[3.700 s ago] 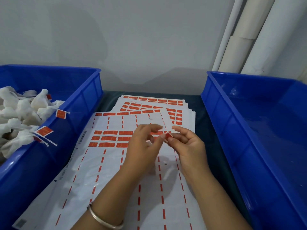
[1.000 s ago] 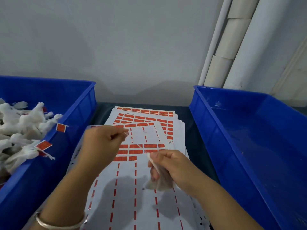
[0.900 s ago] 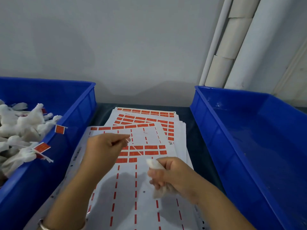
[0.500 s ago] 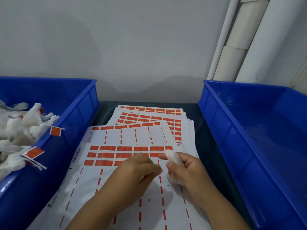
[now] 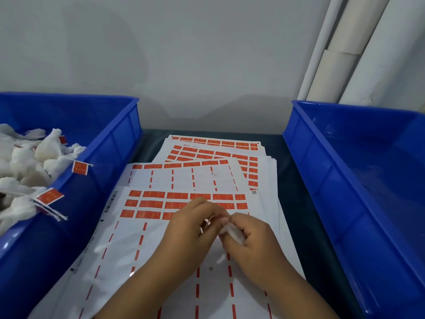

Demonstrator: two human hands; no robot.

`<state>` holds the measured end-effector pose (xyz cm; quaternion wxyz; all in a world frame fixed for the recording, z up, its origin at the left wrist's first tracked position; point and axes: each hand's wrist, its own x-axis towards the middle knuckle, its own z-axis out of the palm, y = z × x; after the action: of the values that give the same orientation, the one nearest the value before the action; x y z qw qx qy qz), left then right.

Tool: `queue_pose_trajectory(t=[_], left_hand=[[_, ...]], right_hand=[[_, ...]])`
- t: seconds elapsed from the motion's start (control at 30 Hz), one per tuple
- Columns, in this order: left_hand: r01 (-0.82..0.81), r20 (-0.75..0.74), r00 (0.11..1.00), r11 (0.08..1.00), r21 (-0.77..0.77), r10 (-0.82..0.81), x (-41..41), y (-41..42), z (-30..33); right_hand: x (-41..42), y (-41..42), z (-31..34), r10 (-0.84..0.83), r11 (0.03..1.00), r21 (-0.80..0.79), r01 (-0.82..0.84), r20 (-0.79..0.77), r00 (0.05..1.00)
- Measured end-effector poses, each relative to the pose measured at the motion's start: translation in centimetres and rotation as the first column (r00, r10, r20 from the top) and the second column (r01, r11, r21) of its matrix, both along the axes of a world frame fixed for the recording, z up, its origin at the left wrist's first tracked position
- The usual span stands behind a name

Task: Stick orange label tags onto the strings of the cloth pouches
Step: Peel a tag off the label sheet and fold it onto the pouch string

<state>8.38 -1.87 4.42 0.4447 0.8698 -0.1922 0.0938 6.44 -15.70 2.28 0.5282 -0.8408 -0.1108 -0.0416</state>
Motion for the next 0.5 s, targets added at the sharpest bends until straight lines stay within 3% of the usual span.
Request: queue_pose_trajectory(t=[0.17,0.33,0.5], left_hand=[[-0.107,-0.212,0.975,0.98,-0.17,0.07,0.03,-0.43,-0.28],[-0.194,-0.458,0.889,0.911,-0.364,0.007,0.37,-0.49,-0.6],[-0.193,-0.463,0.886,0.903,-0.383,-0.007,0.25,-0.73,-0.75]], right_hand=[[0.11,-0.15,-0.18,-0.123,0.992,0.021,0.122,0.06,0.991],[-0.03,0.01,0.15,-0.105,0.982,0.165,0.088,0.093,0.99],[-0.08,0.19,0.2,-0.161,0.944,0.297,0.143,0.038,0.986]])
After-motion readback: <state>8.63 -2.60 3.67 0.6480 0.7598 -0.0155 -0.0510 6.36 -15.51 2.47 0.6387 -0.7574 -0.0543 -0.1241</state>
